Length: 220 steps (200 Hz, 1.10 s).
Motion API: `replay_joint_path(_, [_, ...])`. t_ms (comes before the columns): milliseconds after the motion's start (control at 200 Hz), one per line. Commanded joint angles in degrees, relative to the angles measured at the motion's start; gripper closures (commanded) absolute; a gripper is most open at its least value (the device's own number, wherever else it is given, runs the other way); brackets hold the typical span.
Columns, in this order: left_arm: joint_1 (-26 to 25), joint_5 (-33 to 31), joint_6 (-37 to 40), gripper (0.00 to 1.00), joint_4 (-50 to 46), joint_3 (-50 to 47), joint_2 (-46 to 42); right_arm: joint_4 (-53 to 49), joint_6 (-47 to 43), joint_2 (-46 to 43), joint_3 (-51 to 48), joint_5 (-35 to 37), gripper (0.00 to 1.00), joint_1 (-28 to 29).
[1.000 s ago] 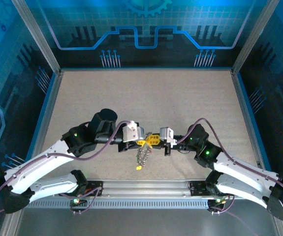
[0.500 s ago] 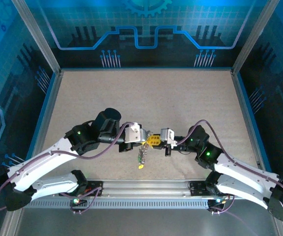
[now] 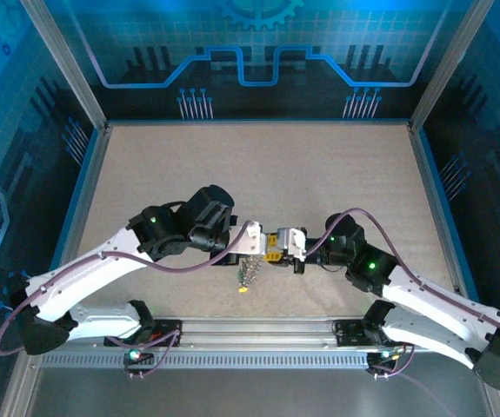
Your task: Put the keys on the keyring
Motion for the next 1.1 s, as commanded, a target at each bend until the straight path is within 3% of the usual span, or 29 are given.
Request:
replay_joint_path(0, [-0.42, -1.02, 1.86, 1.0, -1.17, 2.69, -0.21, -1.03, 1.04, 1.51, 1.73, 0.04, 0.73, 0.86])
replay_joint_path(330, [-0.42, -0.28, 1.32, 1.0, -0.33, 2.77, 0.63, 3.4, 6.08, 3.44, 2.08, -2.01, 0.77, 0.96])
replay_joint_path(650, [-0.42, 1.47, -1.59, 1.0, 3.73, 1.08, -0.84, 7.69, 9.32, 3.99, 0.25, -2.62, 0.97, 1.12])
replay_joint_path(785, [-0.27, 1.1, -2.83, 0.83, 6.5, -2.0, -3.75, 11.02, 10.59, 2.87, -1.14, -3.12, 1.0, 1.12])
replay_joint_path(946, [1.38, 1.81, -5.71, 0.83, 9.55, -6.79, -8.02, 17.88, 12.97, -0.06, -3.97, -2.09, 1.0, 1.14])
replay_joint_path(1096, [1.51, 2.46, -7.3, 0.76, 11.83, -9.07, -9.73, 23.73, 15.28, -2.19, -6.34, -1.72, 1.0, 1.17])
